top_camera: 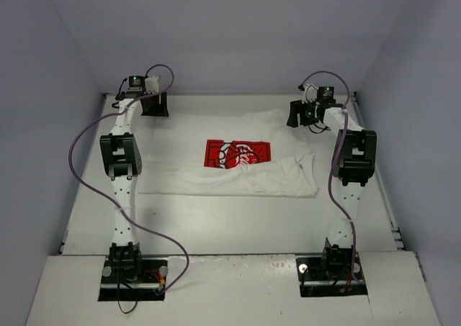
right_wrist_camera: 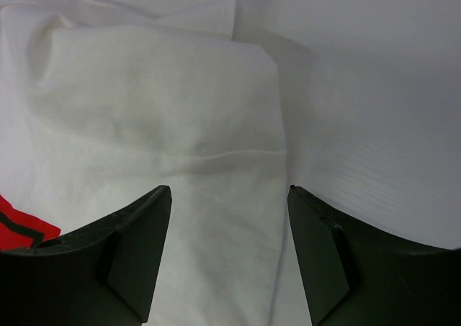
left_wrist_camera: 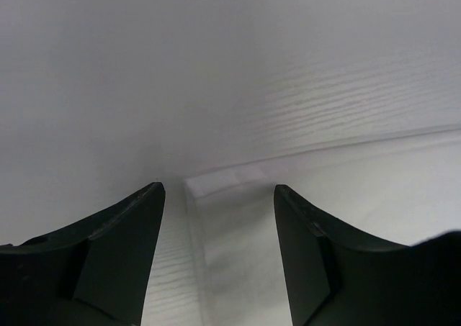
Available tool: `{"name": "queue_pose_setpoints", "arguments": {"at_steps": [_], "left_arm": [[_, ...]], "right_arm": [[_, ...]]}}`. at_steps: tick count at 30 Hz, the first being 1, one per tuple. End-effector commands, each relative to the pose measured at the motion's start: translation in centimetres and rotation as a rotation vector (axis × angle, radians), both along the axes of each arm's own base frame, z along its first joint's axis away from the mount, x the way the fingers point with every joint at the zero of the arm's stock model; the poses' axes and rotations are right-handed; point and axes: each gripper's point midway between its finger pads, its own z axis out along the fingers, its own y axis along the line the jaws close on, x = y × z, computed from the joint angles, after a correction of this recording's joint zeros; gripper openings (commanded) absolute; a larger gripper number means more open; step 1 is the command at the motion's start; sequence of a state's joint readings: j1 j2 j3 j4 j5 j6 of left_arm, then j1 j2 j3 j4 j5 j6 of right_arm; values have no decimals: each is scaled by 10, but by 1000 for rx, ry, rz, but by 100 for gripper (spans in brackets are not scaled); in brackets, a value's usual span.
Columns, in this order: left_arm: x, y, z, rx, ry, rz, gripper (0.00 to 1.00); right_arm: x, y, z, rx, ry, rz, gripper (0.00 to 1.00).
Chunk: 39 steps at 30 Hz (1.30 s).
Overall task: Fold and stack the t-shirts
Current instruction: Grap the side of the flattened tshirt furthest away from the robot with both arms
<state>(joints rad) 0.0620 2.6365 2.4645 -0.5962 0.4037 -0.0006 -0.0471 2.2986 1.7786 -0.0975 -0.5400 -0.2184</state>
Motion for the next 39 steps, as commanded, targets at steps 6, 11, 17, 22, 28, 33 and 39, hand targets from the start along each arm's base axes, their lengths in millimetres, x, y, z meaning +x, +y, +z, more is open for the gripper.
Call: {"name": "queue_pose_setpoints", "arguments": {"at_steps": [6, 11, 17, 22, 28, 33, 39], "left_arm": [[15, -6, 29, -71, -126, -73, 57], [7, -9, 13, -85, -81, -78, 45], [6, -12, 12, -116, -70, -60, 26], [8, -13, 20, -127, -85, -54, 7], [8, -15, 28, -141, -103, -57, 0], [6, -16, 32, -142, -106, -66, 0], [9, -18, 44, -150, -144, -68, 0]], "right_arm": [[18, -10, 43, 32, -117, 26, 65], [22, -7, 38, 49, -118, 49, 67], [38, -2, 36, 85, -132, 61, 67], [46, 1, 26, 109, -125, 68, 66], [43, 5, 10, 133, -95, 83, 54], [40, 7, 6, 147, -81, 85, 29], [46, 5, 22, 139, -115, 84, 9]]}}
